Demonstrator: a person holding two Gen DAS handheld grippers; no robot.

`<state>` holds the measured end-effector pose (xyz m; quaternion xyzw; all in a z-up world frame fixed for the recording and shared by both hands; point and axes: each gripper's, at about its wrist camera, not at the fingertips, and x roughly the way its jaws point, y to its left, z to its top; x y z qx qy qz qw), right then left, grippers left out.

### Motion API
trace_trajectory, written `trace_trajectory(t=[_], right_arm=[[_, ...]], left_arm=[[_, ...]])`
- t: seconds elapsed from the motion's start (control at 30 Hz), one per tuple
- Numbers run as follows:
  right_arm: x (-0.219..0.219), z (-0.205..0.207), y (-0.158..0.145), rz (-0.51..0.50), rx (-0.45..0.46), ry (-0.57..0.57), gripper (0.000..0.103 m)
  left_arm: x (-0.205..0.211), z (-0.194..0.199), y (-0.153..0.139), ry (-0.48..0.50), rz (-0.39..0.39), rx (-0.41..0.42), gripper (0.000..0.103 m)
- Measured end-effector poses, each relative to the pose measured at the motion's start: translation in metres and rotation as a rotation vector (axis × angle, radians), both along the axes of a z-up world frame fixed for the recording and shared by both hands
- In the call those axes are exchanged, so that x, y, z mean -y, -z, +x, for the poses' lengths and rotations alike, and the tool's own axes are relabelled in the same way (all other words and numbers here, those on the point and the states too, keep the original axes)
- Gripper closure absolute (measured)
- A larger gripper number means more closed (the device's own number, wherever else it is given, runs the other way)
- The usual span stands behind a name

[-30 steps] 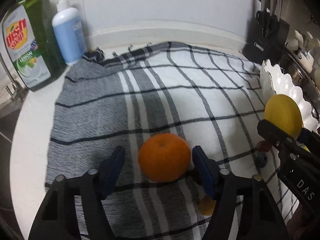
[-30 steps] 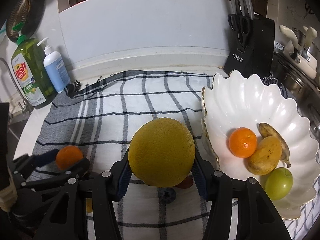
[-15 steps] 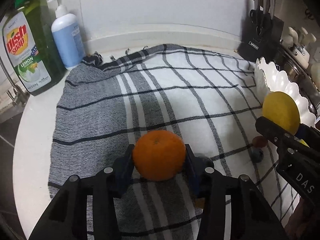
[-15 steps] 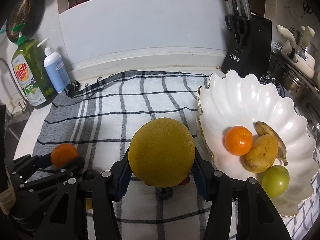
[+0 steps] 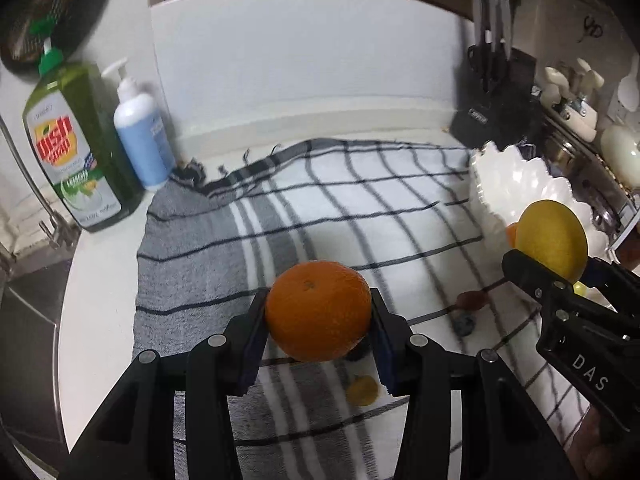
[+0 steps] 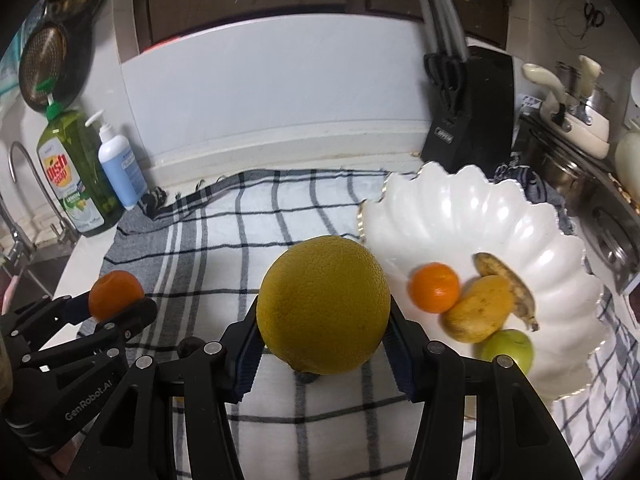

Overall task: Organize fruits
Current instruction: 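Carry the grapefruit and orange into the white bowl and open both grippers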

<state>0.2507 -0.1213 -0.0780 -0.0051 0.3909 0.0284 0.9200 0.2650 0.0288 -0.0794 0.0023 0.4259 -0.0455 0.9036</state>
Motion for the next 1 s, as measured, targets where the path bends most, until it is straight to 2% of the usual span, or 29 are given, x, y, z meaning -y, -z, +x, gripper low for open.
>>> trace_trajectory(t=[0.2, 0.5, 1.0], right_arm=[[0.027, -0.009, -0.018, 0.007, 0.02, 0.032, 0.048], [0.082, -0.022, -0.04, 0.007, 0.054, 0.108, 0.048], [0.163, -0.03, -0.049, 0.028, 0.077, 0.212, 0.048]], left_arm=[[0.028, -0.005, -0.021, 0.04, 0.006, 0.041, 0.057], [0.083, -0.007, -0.039, 0.129, -0.004, 0.06, 0.057], [0.162, 0.001, -0.054, 0.235, 0.014, 0.097, 0.057]])
